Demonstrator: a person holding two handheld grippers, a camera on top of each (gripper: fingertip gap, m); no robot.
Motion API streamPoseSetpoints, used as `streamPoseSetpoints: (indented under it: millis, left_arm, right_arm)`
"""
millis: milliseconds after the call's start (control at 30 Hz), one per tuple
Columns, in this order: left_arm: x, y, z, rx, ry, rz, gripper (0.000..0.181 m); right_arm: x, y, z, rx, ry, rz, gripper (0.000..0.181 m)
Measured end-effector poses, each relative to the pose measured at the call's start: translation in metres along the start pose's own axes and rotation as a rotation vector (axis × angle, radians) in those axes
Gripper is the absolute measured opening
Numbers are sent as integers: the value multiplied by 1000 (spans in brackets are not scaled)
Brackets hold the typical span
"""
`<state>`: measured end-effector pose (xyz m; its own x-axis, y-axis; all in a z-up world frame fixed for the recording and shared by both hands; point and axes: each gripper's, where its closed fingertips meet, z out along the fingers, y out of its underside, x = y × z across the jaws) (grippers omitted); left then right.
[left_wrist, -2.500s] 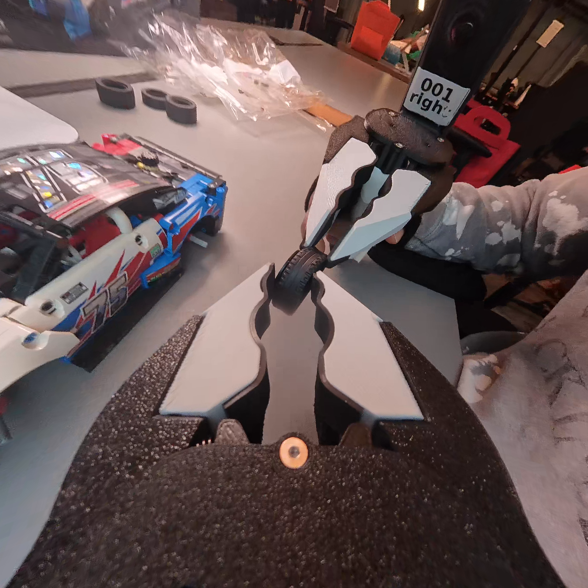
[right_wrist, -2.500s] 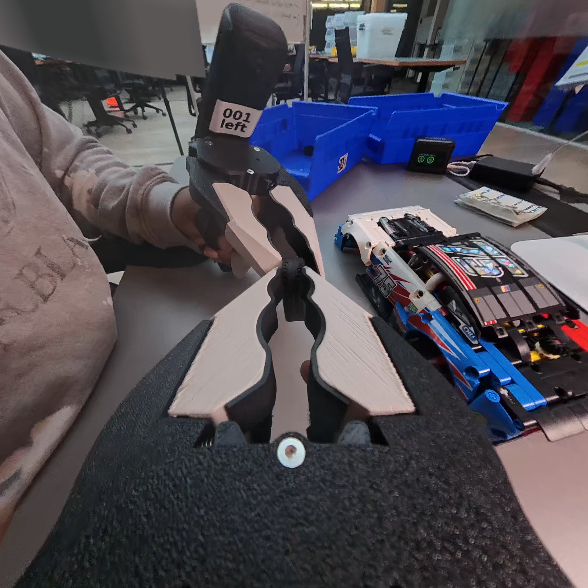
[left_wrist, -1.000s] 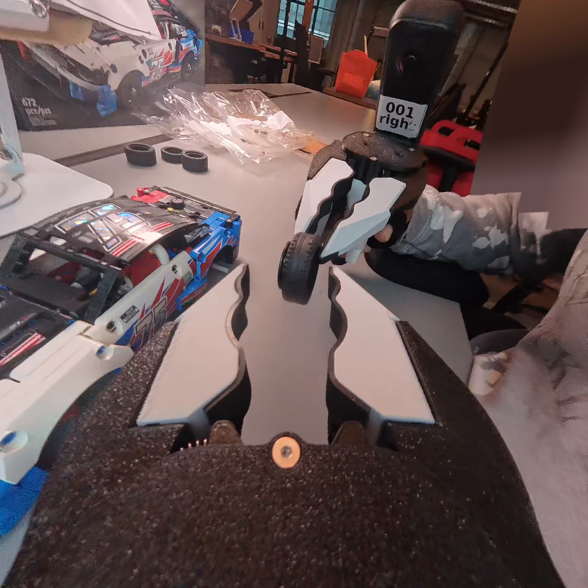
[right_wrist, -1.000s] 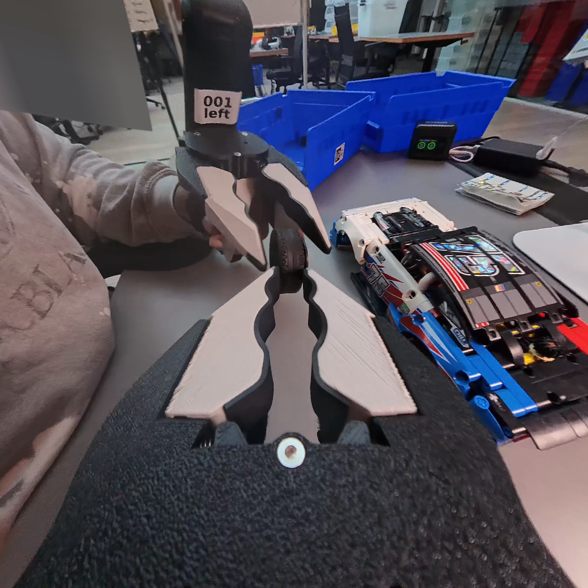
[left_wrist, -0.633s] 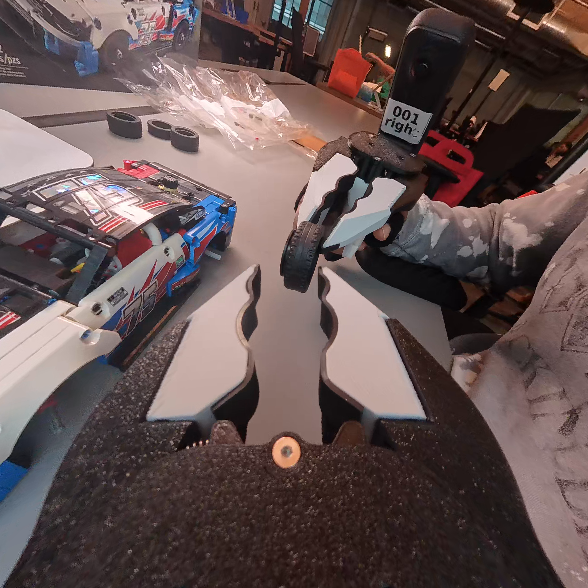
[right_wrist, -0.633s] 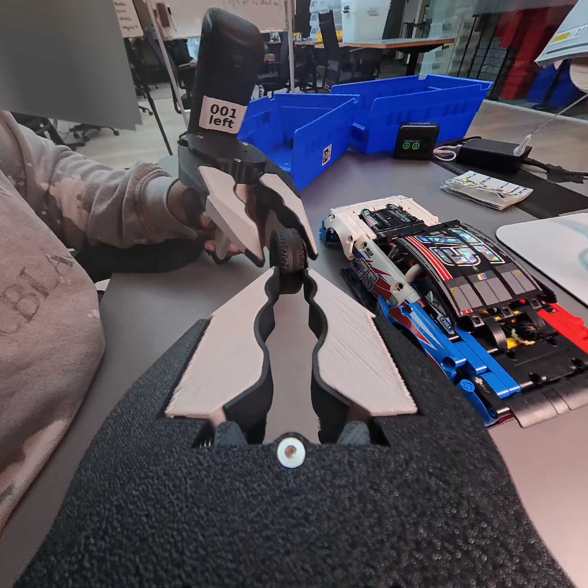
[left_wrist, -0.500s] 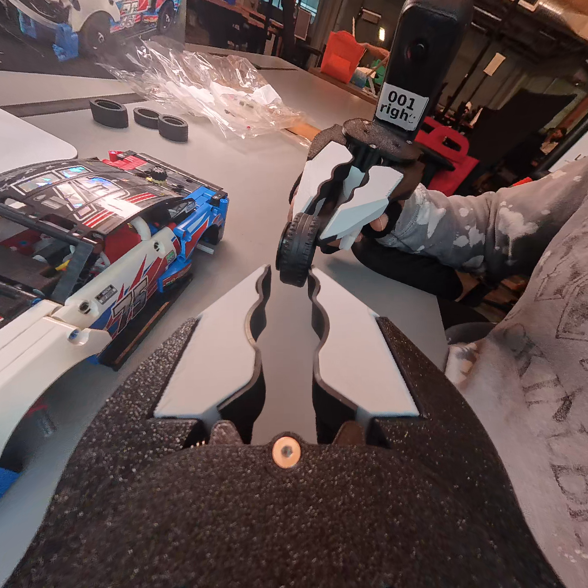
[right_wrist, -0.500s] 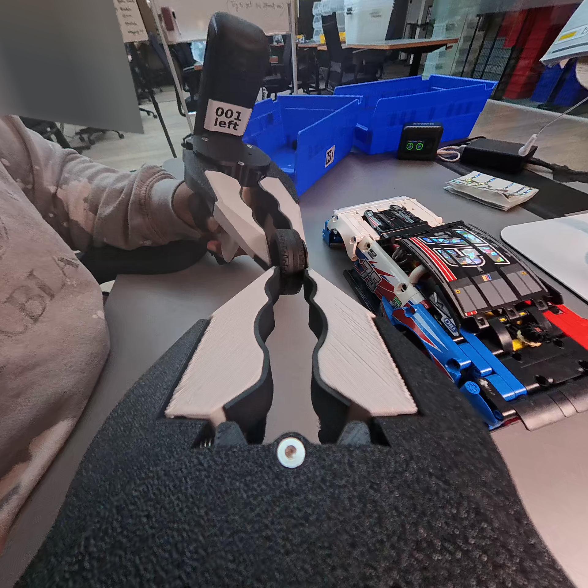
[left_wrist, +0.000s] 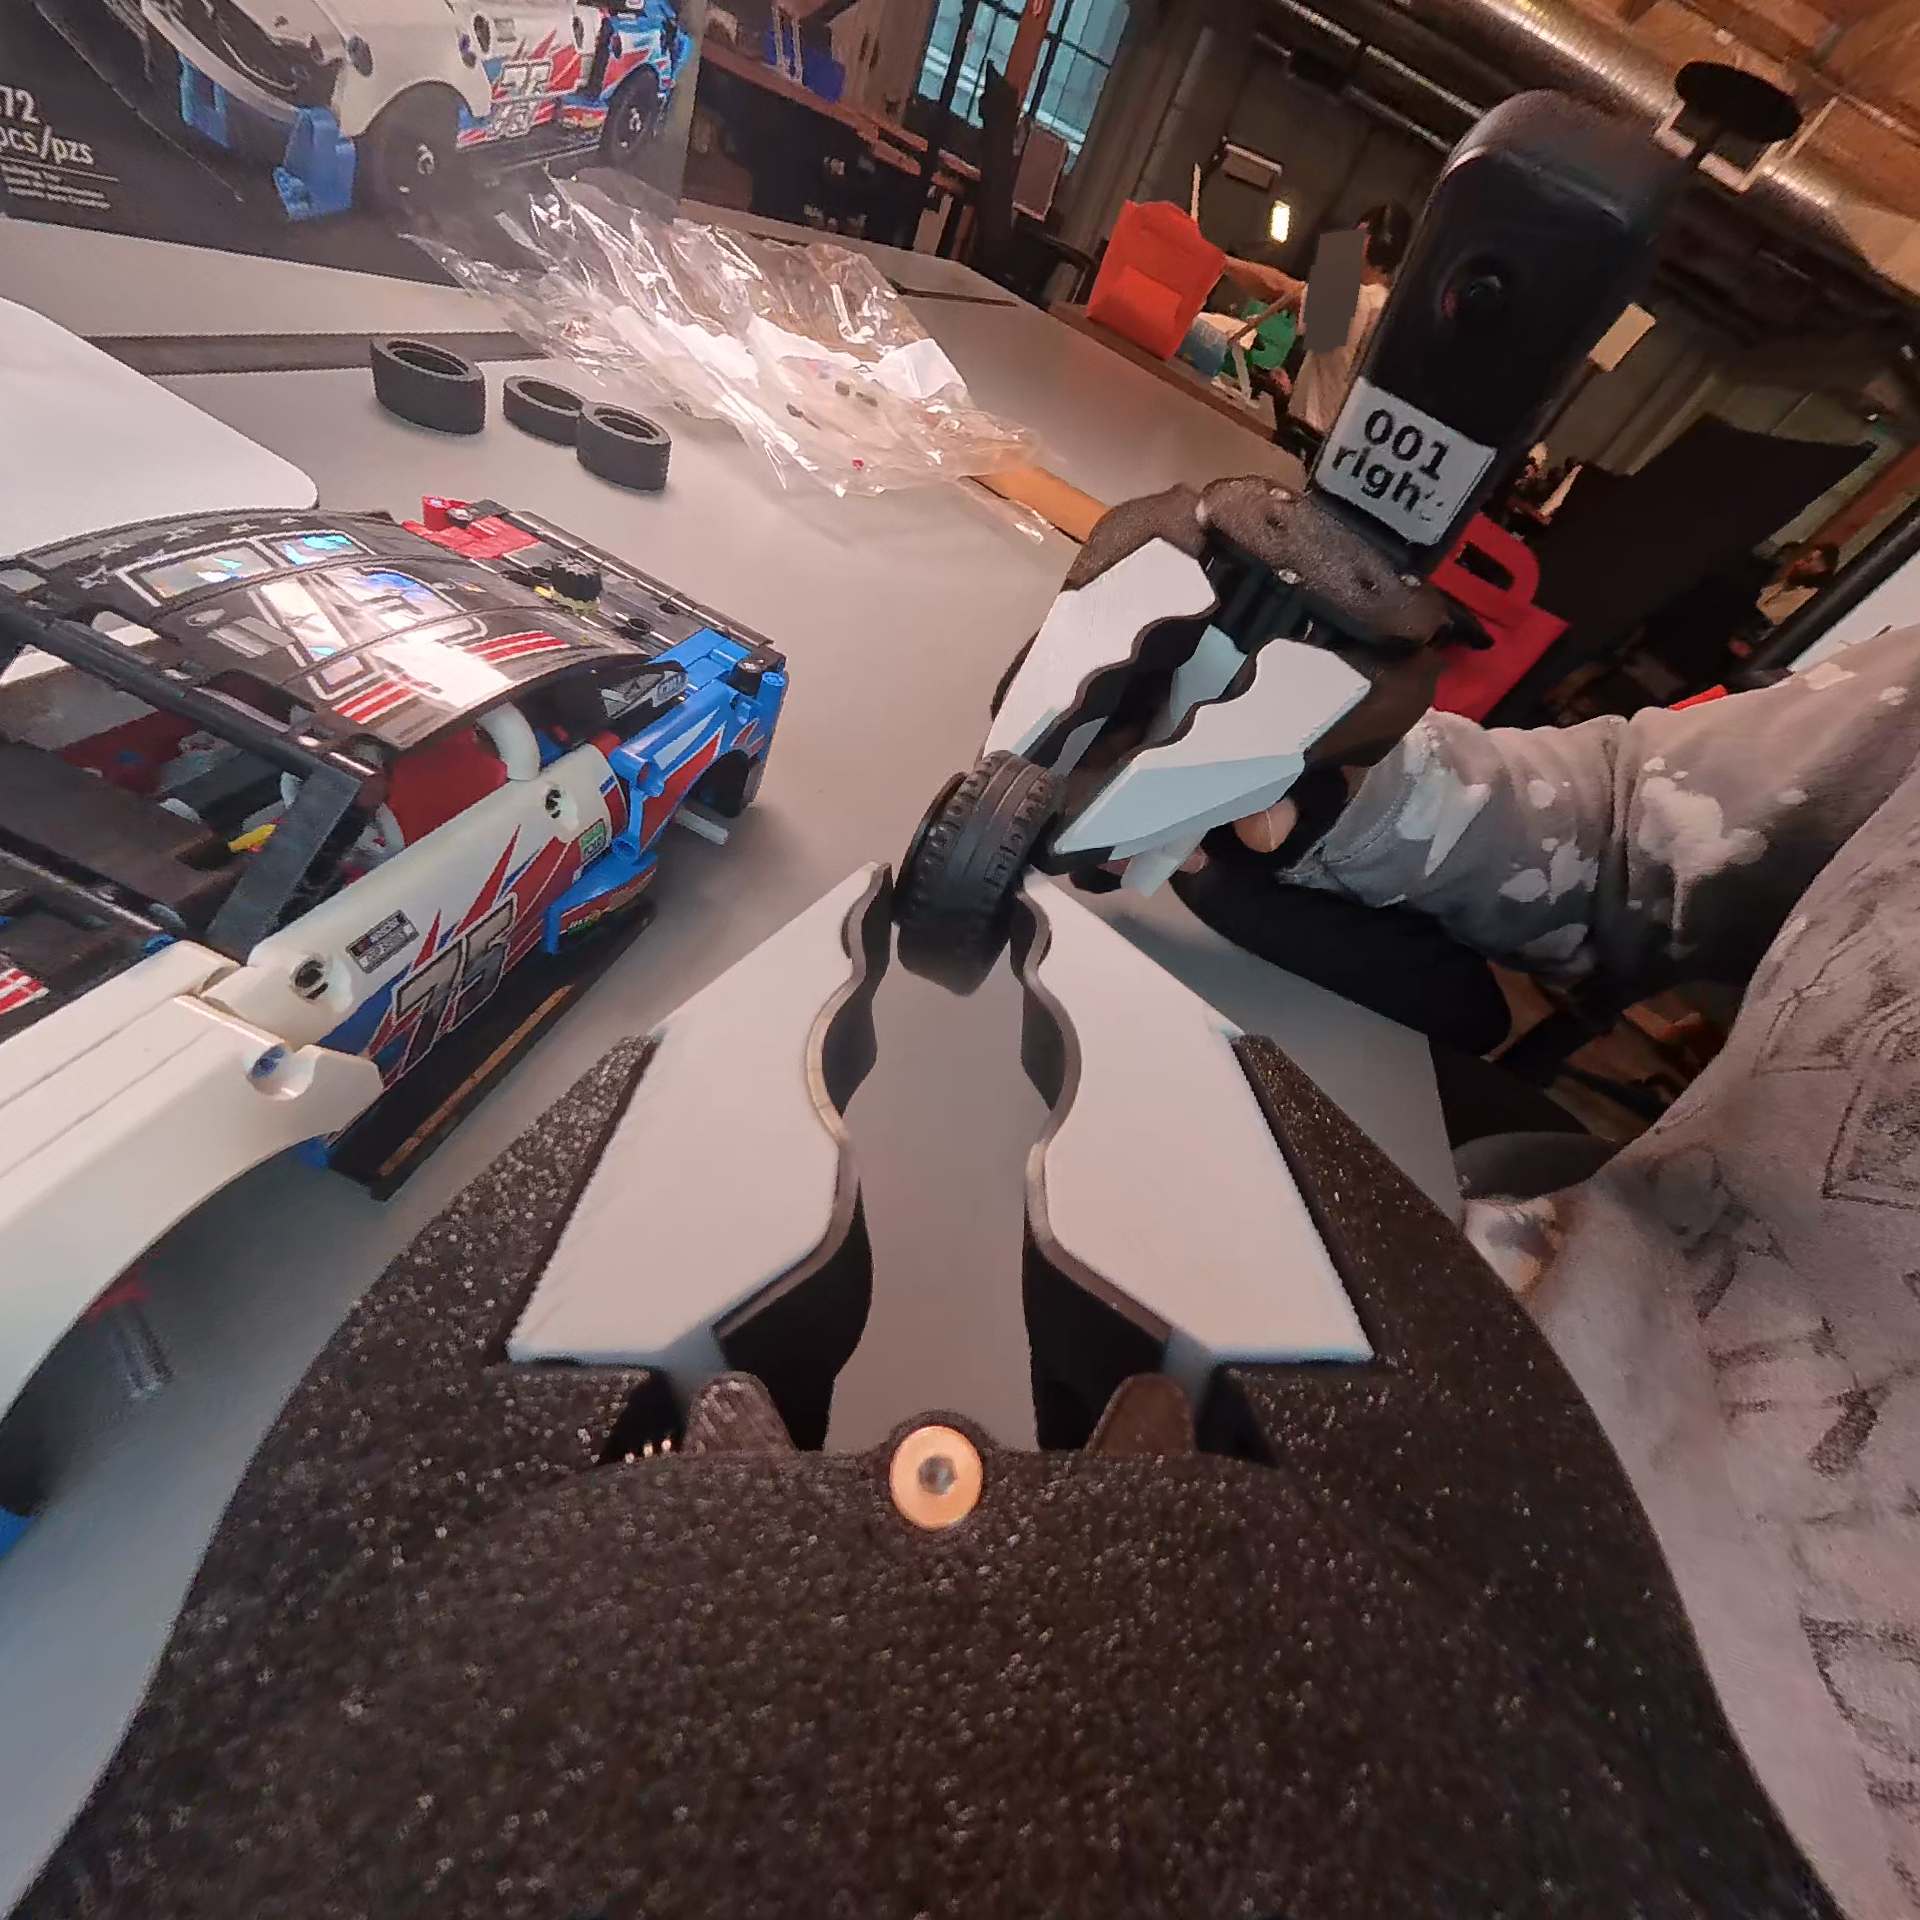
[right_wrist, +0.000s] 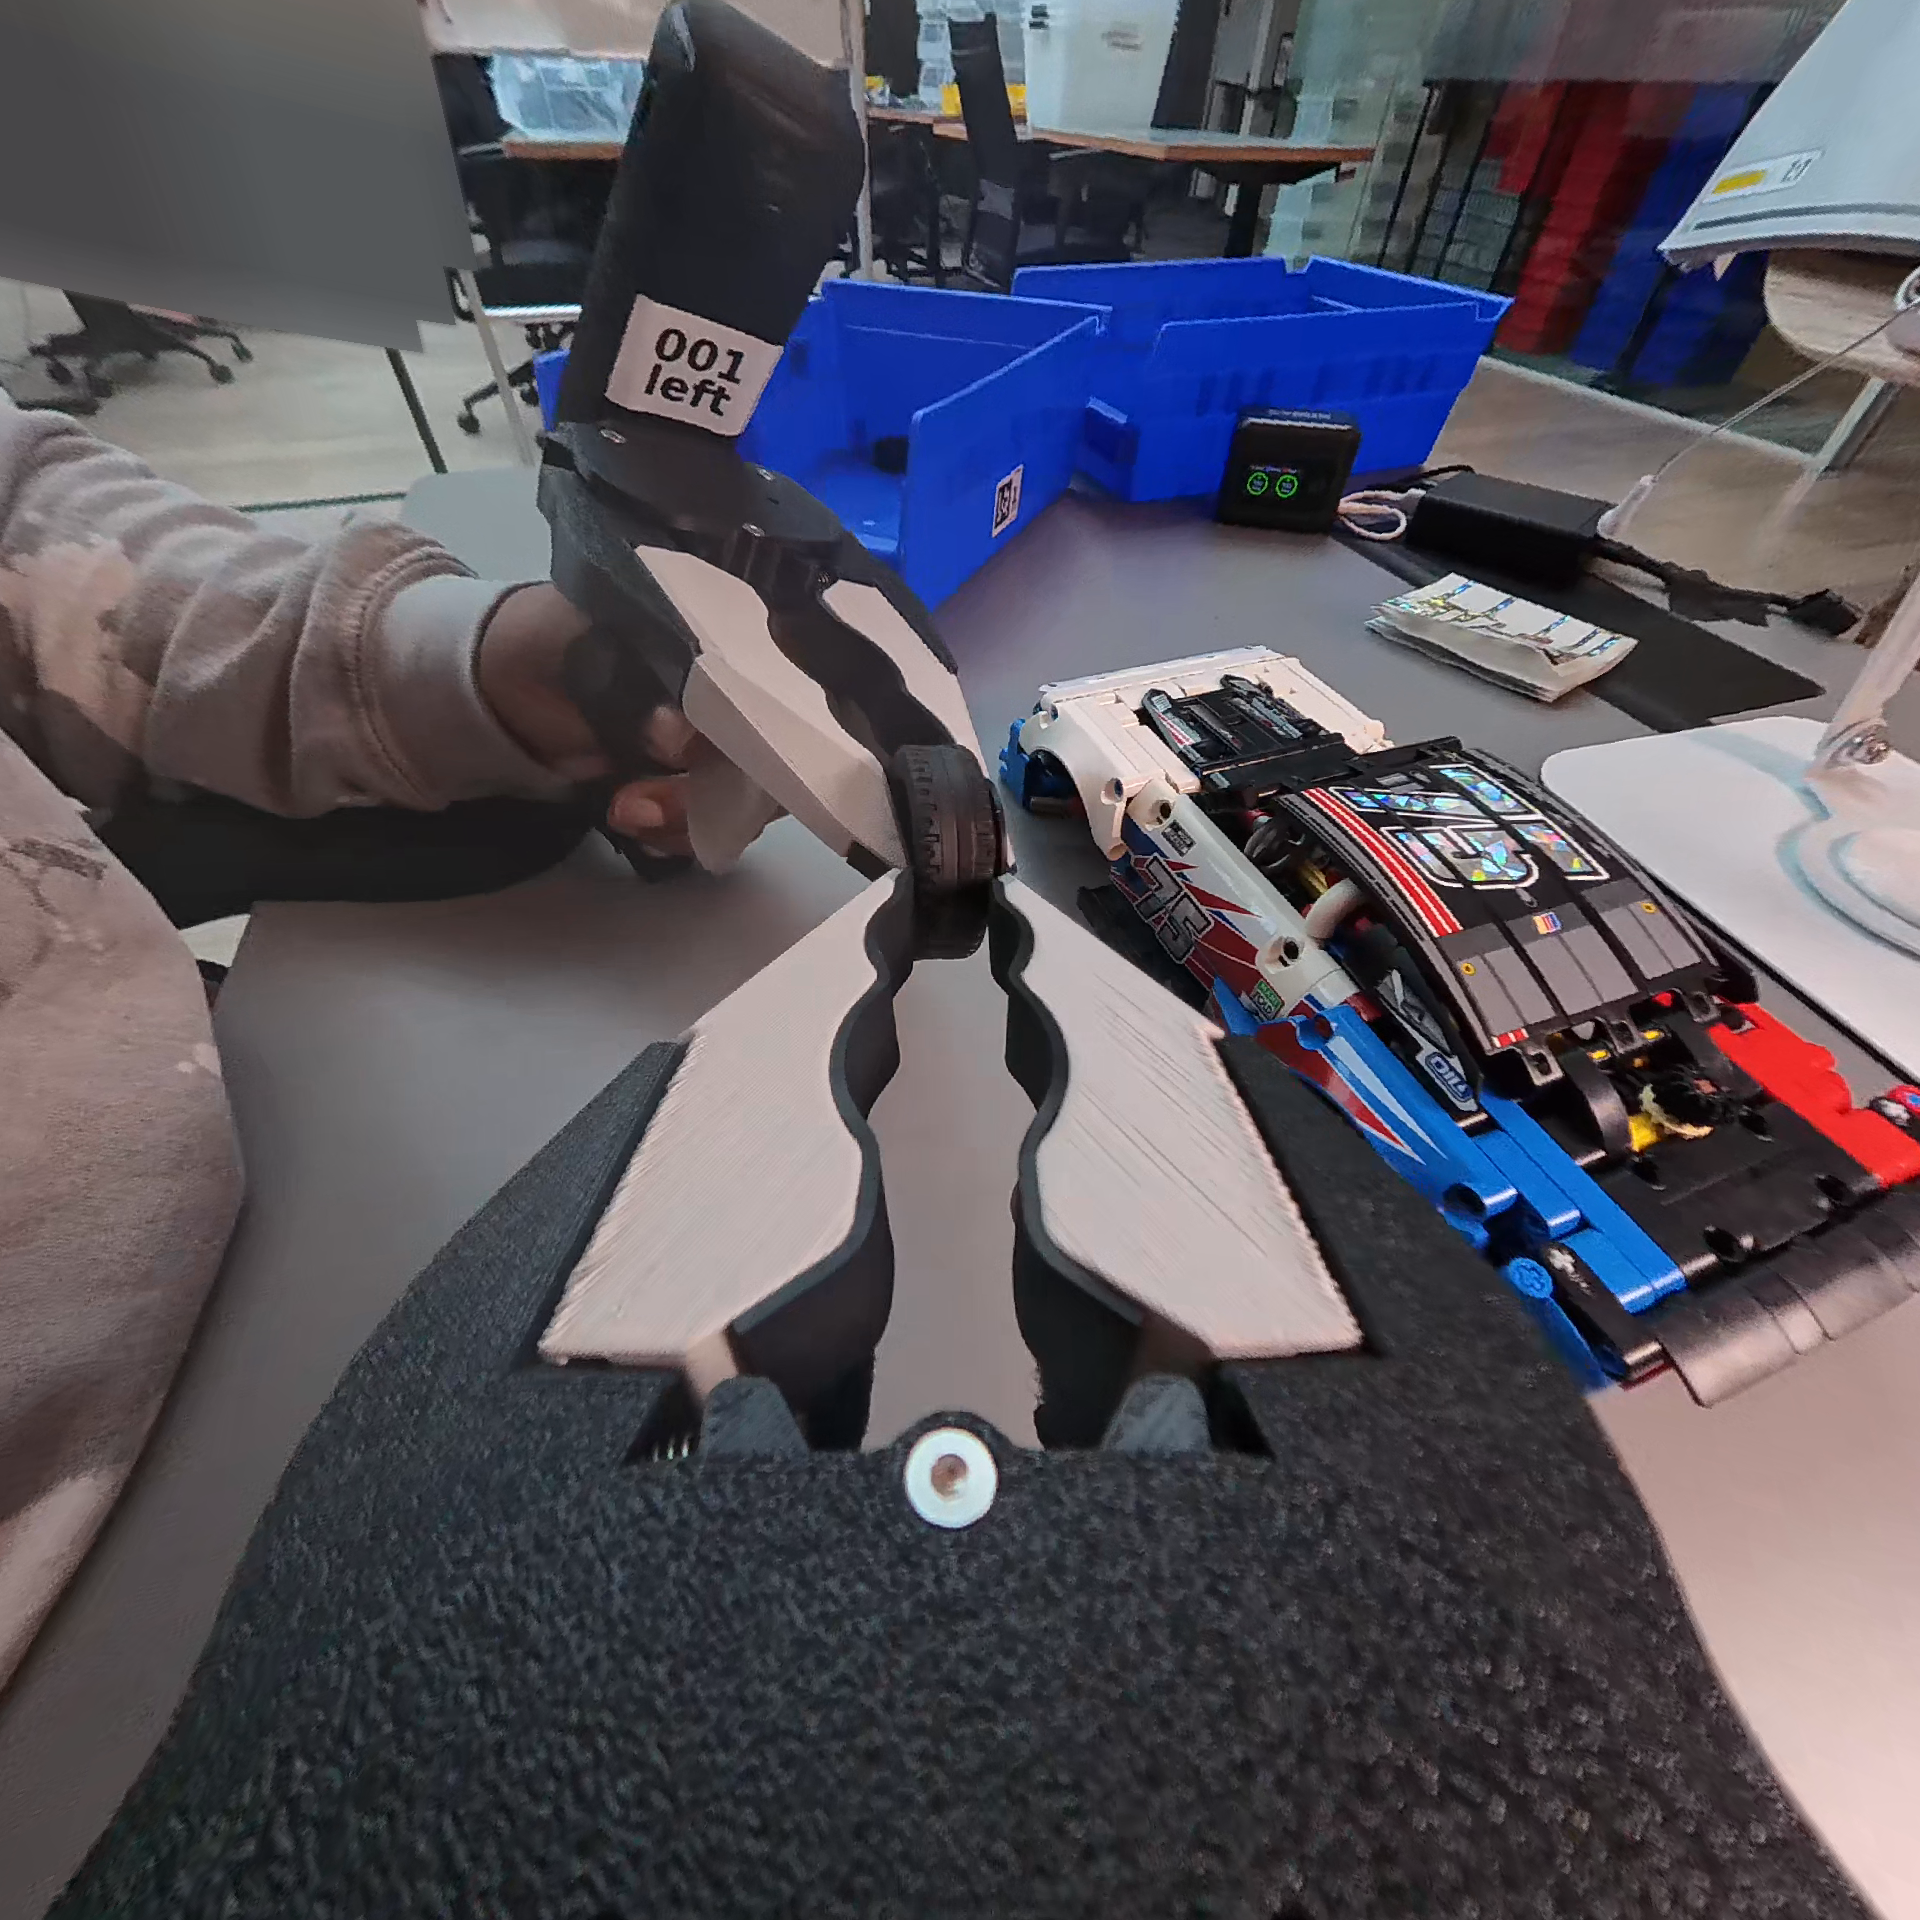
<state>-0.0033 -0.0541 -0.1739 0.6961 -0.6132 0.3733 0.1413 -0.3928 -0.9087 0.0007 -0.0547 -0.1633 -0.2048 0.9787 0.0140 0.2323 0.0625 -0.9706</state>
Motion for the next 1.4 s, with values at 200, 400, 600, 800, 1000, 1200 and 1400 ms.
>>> streamPoseSetpoints:
  millis: [200,400,600,800,1000,1200,1400]
  left_arm:
    - [-2,-4,0,33,5,-41,21]
    - [-7,-5,3,35,-59,-39,21]
    - [-8,-7,4,52,-91,-59,21]
    - [-10,-10,5,82,-105,-105,21]
    - [-18,-39,6,147,-146,-67,21]
    - [-20,-35,-6,171,-96,-79,21]
    - [0,-30,-3,154,37,-73,22]
  right_arm:
    - [1,-2,2,22,-15,79,12]
    - [3,-2,5,2,76,-63,11]
    - [2,-6,2,6,197,-249,10]
    - [0,-9,-1,-12,276,-385,8]
    - [-60,-10,21,19,120,-670,0]
    - [-17,-34,-7,151,139,-329,0]
    - [20,-31,-23,150,84,-33,24]
